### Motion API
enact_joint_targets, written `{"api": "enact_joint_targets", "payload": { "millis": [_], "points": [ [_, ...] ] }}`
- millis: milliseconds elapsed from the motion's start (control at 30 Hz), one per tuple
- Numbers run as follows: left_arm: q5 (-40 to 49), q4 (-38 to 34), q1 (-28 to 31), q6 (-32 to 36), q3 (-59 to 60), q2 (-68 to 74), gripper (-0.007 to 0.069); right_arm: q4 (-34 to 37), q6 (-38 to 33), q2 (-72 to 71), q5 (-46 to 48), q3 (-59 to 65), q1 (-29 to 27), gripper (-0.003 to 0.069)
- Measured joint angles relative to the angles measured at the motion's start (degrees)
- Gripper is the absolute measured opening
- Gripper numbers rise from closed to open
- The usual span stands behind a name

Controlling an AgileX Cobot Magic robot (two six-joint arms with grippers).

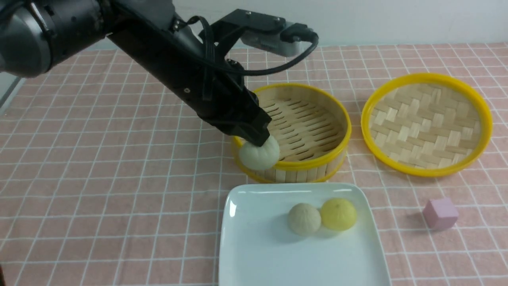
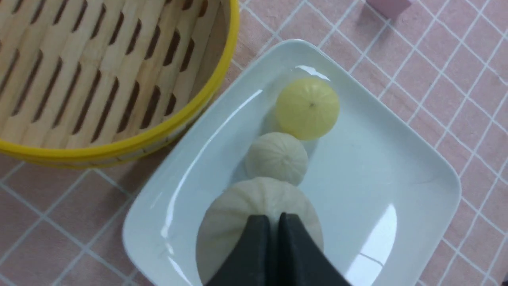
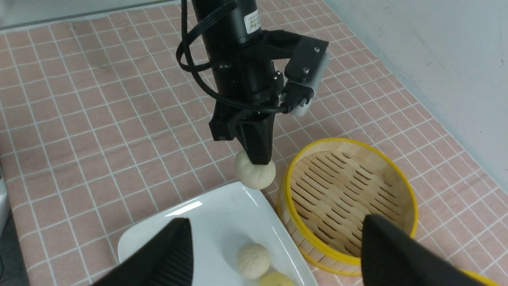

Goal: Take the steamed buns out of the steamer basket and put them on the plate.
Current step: Use the left arm to put the steamed stuffed bun into the plate

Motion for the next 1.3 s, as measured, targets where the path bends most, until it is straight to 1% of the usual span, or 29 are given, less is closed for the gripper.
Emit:
{"api": "enact_joint_targets", "payload": {
  "millis": [233, 433, 633, 900, 1133, 1300],
  "points": [
    [-2.31, 3.82, -3.66, -0.39, 3.3, 8.39, 0.0022, -0.01, 0.0, 0.31, 0.0, 0.0, 0.0, 0.0552],
    [-6.19, 5.11, -3.78, -1.72, 3.43, 10.42, 0.0022, -0.01, 0.0, 0.53, 0.05, 0.0, 0.0, 0.0552],
    [-9.49, 5.88, -3.78, -1.96, 3.43, 10.61, 0.0022, -0.01, 0.0, 0.53, 0.05, 0.0, 0.0, 0.0536],
    [-7.56, 5.75, -3.78, -1.96, 3.43, 14.0, 0.0022, -0.04, 0.0, 0.53, 0.05, 0.0, 0.0, 0.0507],
    [-6.43, 5.88, -3.78, -2.03, 3.36, 14.64, 0.0023, -0.19, 0.0, 0.53, 0.05, 0.0, 0.0, 0.0505],
    [-3.66, 6.07, -3.78, -2.1, 3.25, 14.64, 0.0071, -0.19, 0.0, 0.53, 0.05, 0.0, 0.0, 0.0505]
  ]
}}
